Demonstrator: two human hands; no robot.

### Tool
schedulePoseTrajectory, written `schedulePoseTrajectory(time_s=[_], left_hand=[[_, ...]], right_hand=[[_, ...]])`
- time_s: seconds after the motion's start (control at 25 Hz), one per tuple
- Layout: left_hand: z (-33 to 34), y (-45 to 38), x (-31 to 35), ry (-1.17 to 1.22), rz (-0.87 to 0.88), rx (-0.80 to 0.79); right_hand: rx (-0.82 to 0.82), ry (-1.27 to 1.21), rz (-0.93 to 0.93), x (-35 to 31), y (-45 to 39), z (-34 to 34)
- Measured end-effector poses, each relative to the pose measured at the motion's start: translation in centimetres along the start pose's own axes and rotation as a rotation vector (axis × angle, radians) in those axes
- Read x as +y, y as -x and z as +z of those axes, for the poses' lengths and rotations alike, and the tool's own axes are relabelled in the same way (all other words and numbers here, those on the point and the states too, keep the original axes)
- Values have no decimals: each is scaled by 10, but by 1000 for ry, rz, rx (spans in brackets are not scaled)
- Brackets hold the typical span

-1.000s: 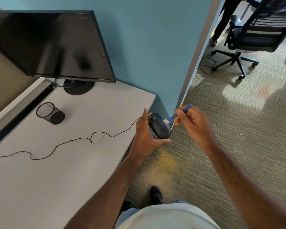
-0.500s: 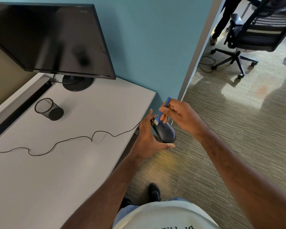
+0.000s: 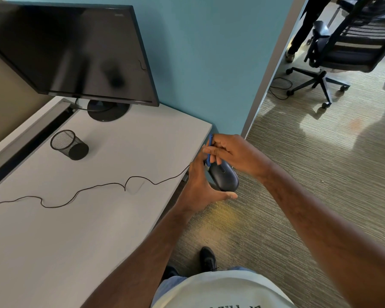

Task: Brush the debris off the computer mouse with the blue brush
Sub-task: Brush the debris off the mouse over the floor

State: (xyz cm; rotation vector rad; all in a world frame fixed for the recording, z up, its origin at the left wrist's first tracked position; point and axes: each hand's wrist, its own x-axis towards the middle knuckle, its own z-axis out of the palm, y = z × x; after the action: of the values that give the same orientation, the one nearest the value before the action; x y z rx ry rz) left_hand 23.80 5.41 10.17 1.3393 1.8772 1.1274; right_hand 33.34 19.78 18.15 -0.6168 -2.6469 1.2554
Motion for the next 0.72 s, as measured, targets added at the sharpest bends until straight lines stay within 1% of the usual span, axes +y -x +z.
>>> schedulePoseTrajectory(time_s=[0.48, 0.72], left_hand=[[1, 0, -6, 1, -1, -17], [12, -5, -21, -51, 0, 17]], right_hand=[[47, 63, 9, 11, -7, -7], [89, 44, 15, 18, 2, -12]])
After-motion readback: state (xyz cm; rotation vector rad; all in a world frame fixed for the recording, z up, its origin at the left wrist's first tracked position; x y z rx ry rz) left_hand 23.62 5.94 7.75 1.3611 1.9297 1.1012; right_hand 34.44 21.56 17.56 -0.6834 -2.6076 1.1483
